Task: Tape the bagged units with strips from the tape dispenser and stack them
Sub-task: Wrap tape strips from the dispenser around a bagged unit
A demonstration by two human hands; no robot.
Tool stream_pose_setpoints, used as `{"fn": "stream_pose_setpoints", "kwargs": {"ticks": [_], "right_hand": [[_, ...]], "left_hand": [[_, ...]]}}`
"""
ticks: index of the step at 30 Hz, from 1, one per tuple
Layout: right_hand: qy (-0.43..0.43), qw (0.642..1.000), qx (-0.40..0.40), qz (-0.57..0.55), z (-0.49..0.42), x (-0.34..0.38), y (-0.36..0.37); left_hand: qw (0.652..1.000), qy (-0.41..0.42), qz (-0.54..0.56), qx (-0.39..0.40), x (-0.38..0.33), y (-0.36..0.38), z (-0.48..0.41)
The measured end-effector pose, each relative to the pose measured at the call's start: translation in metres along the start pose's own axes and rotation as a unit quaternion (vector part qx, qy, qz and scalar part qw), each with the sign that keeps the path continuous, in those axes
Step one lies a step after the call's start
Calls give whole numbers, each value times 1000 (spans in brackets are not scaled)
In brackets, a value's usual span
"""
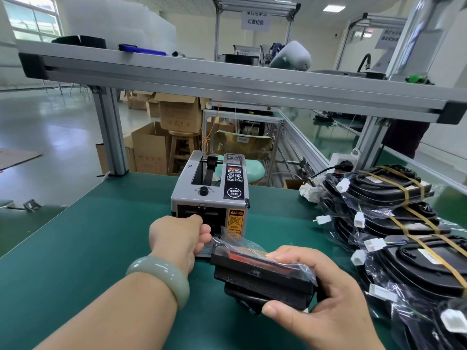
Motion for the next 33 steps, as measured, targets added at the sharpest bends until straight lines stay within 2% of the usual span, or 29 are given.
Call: {"fn": "stream_pose_setpoints", "kwargs": {"ticks": [4,7,13,16,18,23,29,33], "right_hand": [[-1,1000,3,6,1,-2,1],[-3,1000,2,8,1,-1,0],[-17,1000,-11,17,-1,-1,-3],[-16,1000,-13,10,0,-3,-3],[-16,1000,-18,2,0,-4,-3],[-17,999,-42,14,1,-3,0],[-32,995,-79,44,3,-5,7],[-27,994,-97,34,3,-6,6]], "left_hand": [[999,10,-13,-32,1,2,0],[1000,16,-17,-20,2,-4,5],[990,38,71,118,4,-30,47],[973,77,94,195,1,-43,75],[964,111,97,220,0,-46,91],[960,215,61,167,2,-36,106],[959,237,-23,151,21,-20,108],[957,229,-5,179,26,-12,108]]}}
Point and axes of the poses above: each hand's wrist, its own z-axis away from the middle knuckle, its own y-axis out of the palm, x = y × z, the point moved 3 cm from there along -z, towards the middle knuckle, and after that the axes turned 14 degrees about -z, right-handed, at the moved point
